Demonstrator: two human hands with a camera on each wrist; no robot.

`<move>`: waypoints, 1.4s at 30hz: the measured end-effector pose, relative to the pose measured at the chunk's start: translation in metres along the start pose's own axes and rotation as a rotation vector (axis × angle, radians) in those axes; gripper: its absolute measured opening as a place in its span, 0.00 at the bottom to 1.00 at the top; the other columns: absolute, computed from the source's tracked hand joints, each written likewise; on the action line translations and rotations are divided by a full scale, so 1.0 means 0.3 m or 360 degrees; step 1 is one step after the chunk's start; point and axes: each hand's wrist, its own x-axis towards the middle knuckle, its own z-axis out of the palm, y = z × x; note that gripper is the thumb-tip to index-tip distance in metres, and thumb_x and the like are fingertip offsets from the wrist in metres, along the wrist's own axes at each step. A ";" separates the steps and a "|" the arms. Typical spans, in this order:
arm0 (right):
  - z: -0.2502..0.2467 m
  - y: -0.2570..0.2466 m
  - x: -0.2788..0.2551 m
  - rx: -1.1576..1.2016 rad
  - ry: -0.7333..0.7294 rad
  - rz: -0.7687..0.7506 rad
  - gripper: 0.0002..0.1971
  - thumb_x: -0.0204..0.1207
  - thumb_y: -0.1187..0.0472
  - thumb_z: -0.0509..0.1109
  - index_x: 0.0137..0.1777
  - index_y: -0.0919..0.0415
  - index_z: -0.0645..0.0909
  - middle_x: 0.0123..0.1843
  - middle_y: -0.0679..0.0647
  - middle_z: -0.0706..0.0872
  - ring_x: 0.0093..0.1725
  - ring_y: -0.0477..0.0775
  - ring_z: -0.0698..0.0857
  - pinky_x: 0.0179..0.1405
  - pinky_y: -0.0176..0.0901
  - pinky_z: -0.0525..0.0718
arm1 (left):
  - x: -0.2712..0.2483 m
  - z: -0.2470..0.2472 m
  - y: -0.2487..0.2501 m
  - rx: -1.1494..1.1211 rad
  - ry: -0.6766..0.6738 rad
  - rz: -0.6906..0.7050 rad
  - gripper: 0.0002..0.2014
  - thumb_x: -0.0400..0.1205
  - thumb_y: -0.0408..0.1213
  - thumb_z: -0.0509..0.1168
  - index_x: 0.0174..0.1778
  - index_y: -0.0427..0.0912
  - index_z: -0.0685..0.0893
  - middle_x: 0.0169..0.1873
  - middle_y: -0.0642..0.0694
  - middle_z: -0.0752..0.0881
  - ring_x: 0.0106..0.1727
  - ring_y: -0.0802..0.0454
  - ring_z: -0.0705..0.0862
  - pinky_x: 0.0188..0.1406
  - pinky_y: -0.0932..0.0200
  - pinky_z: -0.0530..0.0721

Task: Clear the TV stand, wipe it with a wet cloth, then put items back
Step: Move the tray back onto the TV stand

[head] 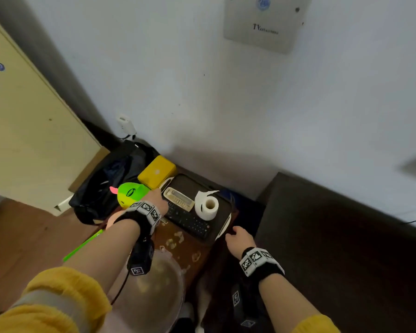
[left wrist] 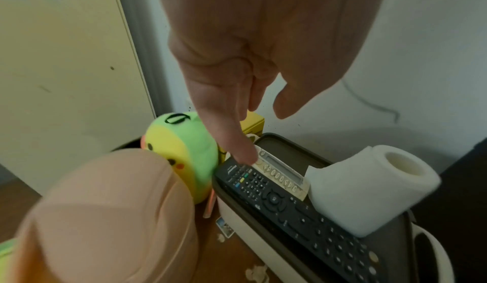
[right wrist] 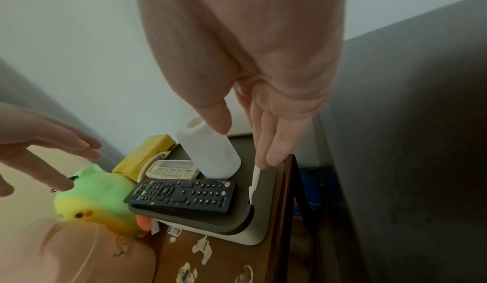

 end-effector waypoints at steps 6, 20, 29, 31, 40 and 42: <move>0.120 -0.020 0.131 0.0255 0.0107 0.0169 0.17 0.81 0.55 0.61 0.67 0.61 0.75 0.65 0.60 0.82 0.63 0.62 0.81 0.59 0.45 0.77 | 0.181 0.039 -0.009 -0.0128 -0.0009 -0.0055 0.19 0.84 0.34 0.56 0.70 0.32 0.68 0.70 0.33 0.73 0.69 0.35 0.76 0.62 0.46 0.77; 0.217 -0.030 0.301 0.0605 0.0215 0.0469 0.26 0.78 0.64 0.63 0.76 0.60 0.62 0.64 0.67 0.80 0.61 0.70 0.80 0.60 0.58 0.81 | 0.300 0.096 -0.031 -0.0226 -0.0023 -0.0107 0.21 0.83 0.35 0.58 0.71 0.31 0.68 0.71 0.32 0.71 0.69 0.35 0.76 0.64 0.46 0.77; 0.221 -0.010 0.323 0.0879 0.0212 0.0432 0.31 0.75 0.70 0.59 0.77 0.48 0.63 0.66 0.62 0.77 0.64 0.70 0.78 0.59 0.69 0.82 | 0.290 0.111 -0.010 -0.0140 0.0017 -0.0016 0.22 0.83 0.32 0.58 0.73 0.32 0.65 0.73 0.34 0.65 0.71 0.34 0.73 0.65 0.46 0.74; 0.209 0.003 0.318 0.0815 0.0235 0.0430 0.29 0.75 0.70 0.58 0.75 0.49 0.64 0.64 0.63 0.78 0.61 0.70 0.80 0.57 0.69 0.83 | 0.285 0.105 -0.002 -0.0132 0.0010 -0.0027 0.22 0.82 0.32 0.59 0.72 0.31 0.65 0.73 0.34 0.65 0.71 0.34 0.73 0.65 0.46 0.74; 0.158 0.061 0.293 0.0633 0.0258 0.0415 0.29 0.74 0.70 0.59 0.75 0.52 0.65 0.60 0.62 0.80 0.58 0.69 0.81 0.54 0.68 0.85 | 0.257 0.081 0.012 -0.0101 -0.0014 -0.0097 0.19 0.82 0.31 0.58 0.69 0.30 0.68 0.70 0.31 0.72 0.69 0.34 0.75 0.63 0.47 0.75; 0.146 0.059 0.279 0.0625 0.0254 0.0418 0.28 0.74 0.70 0.60 0.73 0.53 0.66 0.60 0.62 0.80 0.59 0.69 0.81 0.55 0.67 0.84 | 0.249 0.071 0.013 -0.0120 -0.0096 -0.0116 0.17 0.83 0.32 0.57 0.67 0.30 0.70 0.66 0.31 0.77 0.64 0.34 0.80 0.58 0.46 0.81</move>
